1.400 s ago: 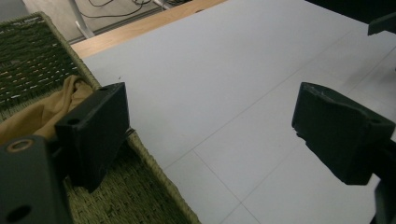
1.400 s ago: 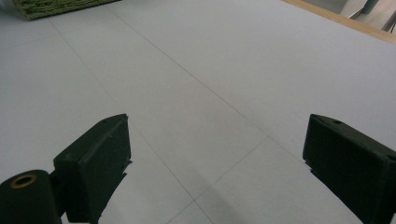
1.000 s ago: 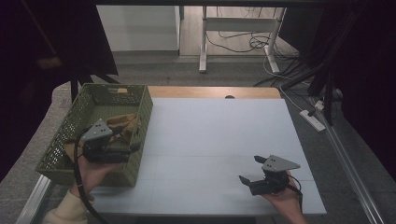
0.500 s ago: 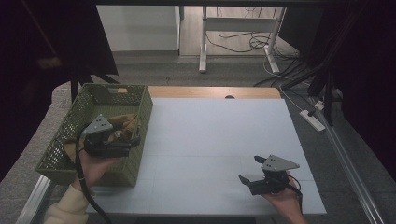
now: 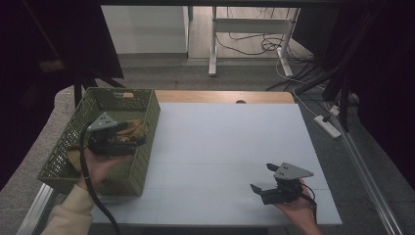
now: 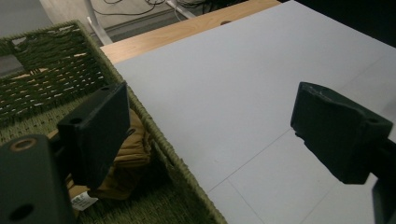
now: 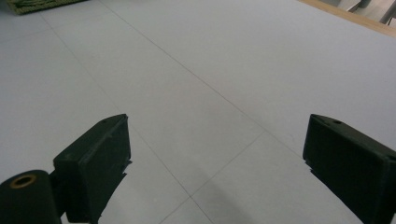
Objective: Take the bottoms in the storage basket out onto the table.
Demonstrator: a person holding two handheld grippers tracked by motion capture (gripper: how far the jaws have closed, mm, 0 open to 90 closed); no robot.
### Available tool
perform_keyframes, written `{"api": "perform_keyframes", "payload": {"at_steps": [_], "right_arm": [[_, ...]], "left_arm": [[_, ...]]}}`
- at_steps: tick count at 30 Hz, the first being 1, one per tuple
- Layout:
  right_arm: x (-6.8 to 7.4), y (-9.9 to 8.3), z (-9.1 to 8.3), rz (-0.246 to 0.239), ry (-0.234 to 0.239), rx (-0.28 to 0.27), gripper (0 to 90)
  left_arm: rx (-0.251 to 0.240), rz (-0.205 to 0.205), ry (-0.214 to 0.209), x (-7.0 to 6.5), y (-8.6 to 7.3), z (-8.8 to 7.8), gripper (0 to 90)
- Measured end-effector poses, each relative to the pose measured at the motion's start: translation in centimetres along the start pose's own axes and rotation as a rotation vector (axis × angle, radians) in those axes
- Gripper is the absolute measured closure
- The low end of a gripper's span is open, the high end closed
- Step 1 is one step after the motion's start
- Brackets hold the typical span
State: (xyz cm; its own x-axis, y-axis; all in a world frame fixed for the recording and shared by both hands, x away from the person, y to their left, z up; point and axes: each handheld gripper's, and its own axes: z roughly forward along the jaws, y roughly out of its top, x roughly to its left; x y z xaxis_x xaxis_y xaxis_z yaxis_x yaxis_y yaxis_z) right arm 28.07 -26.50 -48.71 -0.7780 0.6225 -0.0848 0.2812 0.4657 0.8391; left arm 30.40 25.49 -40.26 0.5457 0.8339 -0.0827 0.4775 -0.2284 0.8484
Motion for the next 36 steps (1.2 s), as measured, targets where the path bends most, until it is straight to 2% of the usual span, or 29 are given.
{"api": "perform_keyframes", "payload": {"at_steps": [12,25,36], "right_arm": [[-0.1,-0.1,0.1,0.005,-0.004,0.011,7.4],[-0.1,-0.1,0.2,0.004,-0.009,0.016,7.4],[-0.1,-0.2,0.2,0.003,-0.006,0.024,7.4]], "left_arm": [[0.007,-0.02,0.028,1.6,0.5,0.3,13.7],[0.009,-0.015,0.038,2.8,1.1,0.8,13.5],[0.013,-0.027,0.059,3.8,1.4,1.1,13.5]]}}
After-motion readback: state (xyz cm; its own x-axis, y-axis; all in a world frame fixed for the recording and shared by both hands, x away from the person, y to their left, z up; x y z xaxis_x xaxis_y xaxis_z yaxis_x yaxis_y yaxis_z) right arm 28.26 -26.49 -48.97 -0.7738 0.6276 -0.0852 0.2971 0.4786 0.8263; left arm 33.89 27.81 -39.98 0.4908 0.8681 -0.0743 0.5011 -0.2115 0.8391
